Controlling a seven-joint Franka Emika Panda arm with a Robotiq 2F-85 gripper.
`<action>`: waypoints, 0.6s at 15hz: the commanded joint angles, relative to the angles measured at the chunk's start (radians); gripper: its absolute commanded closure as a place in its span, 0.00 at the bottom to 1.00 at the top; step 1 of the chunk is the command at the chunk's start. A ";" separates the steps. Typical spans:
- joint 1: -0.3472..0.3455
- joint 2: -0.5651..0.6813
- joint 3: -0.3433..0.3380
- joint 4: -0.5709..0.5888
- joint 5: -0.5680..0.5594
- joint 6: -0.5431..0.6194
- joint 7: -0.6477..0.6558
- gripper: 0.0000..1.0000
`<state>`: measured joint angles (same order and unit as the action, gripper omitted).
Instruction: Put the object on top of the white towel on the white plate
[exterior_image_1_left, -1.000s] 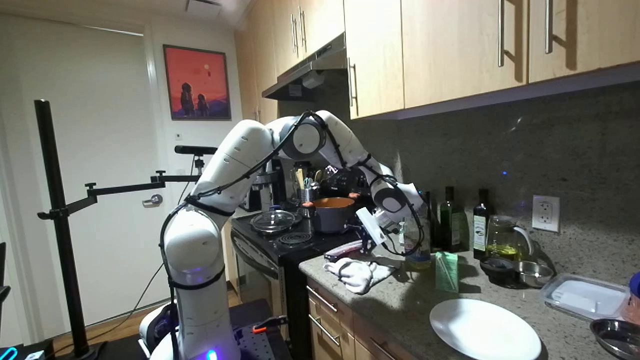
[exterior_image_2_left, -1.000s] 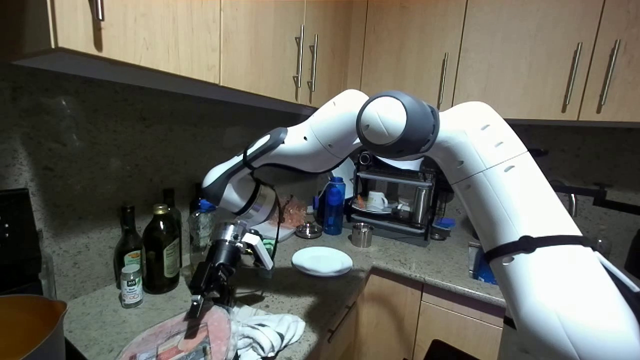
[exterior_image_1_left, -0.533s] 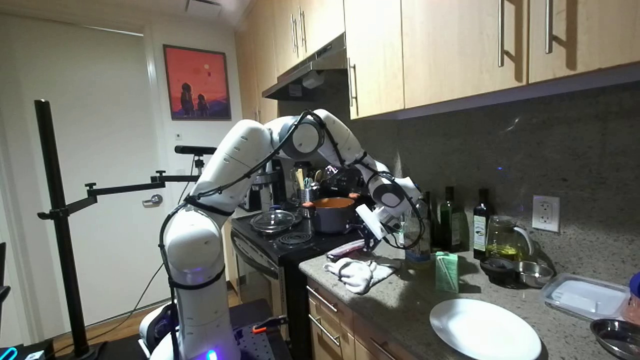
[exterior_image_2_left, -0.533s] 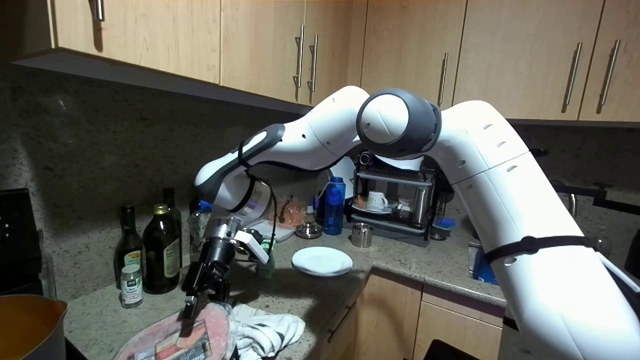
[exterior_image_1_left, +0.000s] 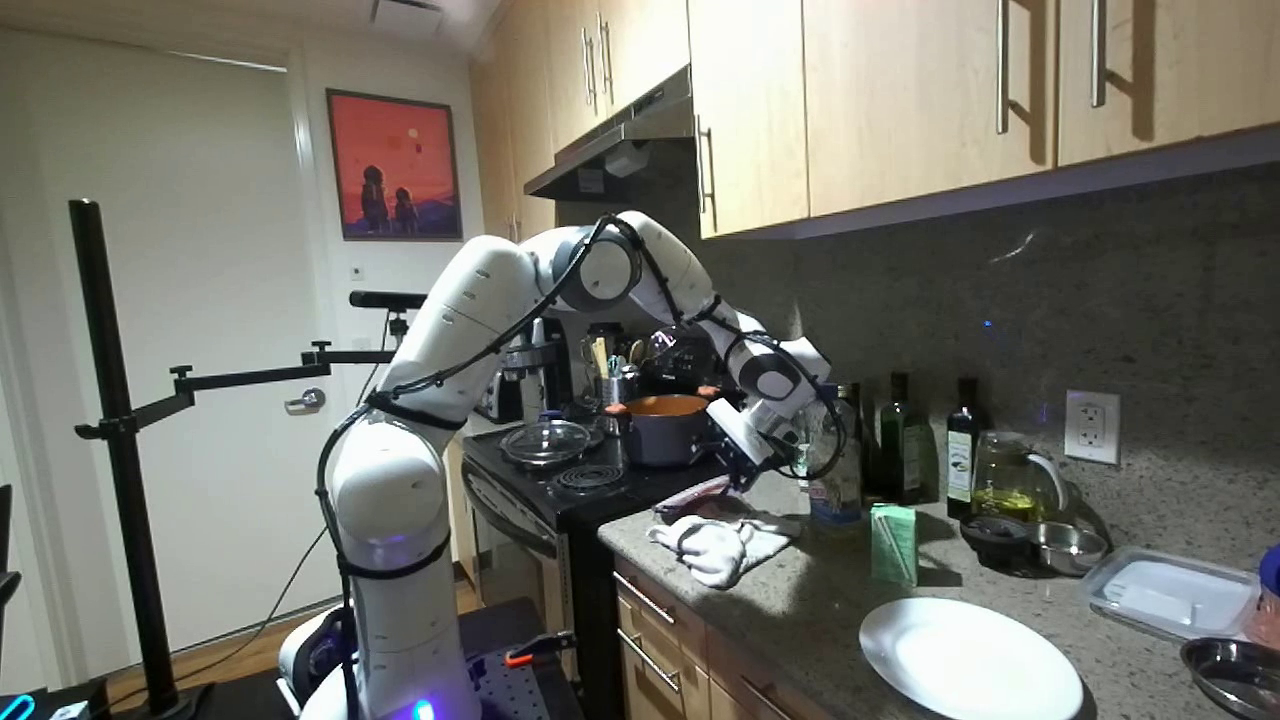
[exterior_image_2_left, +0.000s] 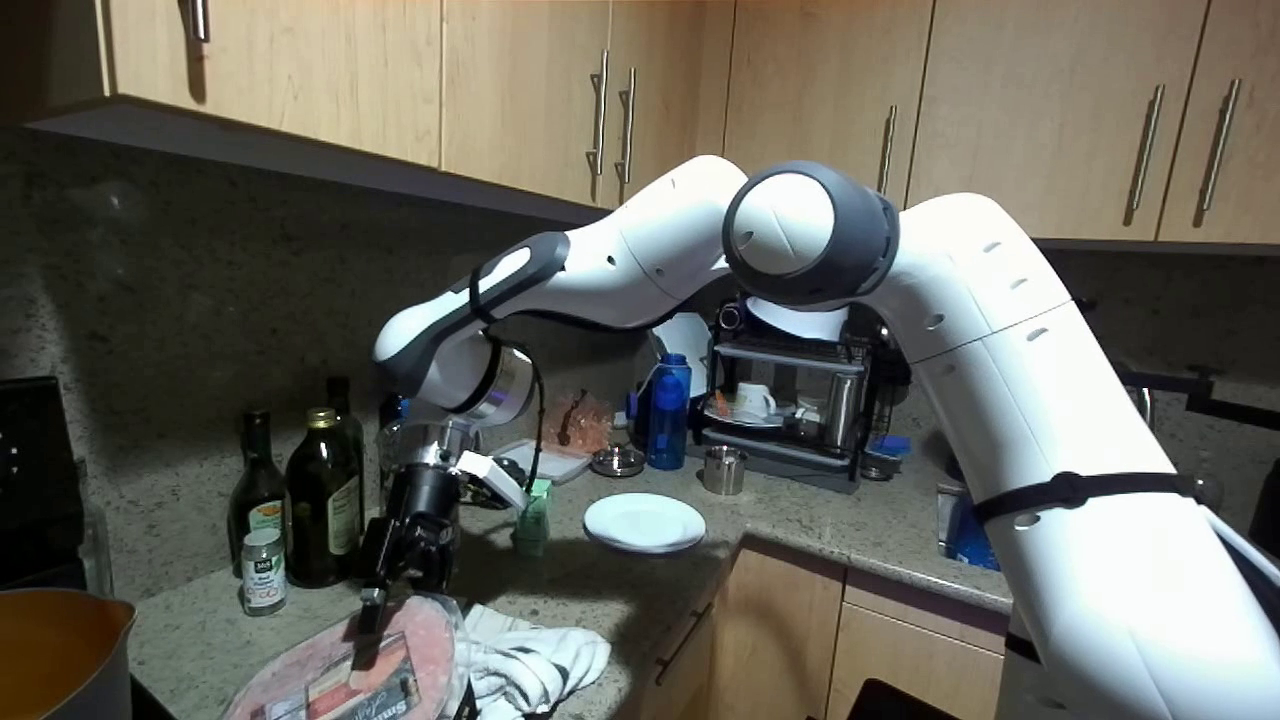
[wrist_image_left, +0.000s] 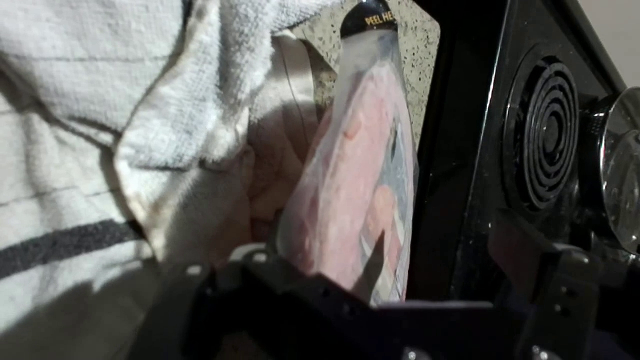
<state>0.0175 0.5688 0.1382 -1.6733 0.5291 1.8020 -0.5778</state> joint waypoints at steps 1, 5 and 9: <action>0.001 -0.039 0.022 -0.019 -0.034 0.012 0.043 0.29; 0.002 -0.051 0.027 -0.018 -0.043 0.012 0.044 0.60; 0.004 -0.061 0.028 -0.018 -0.043 0.008 0.044 0.90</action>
<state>0.0207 0.5431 0.1489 -1.6733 0.5066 1.8020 -0.5763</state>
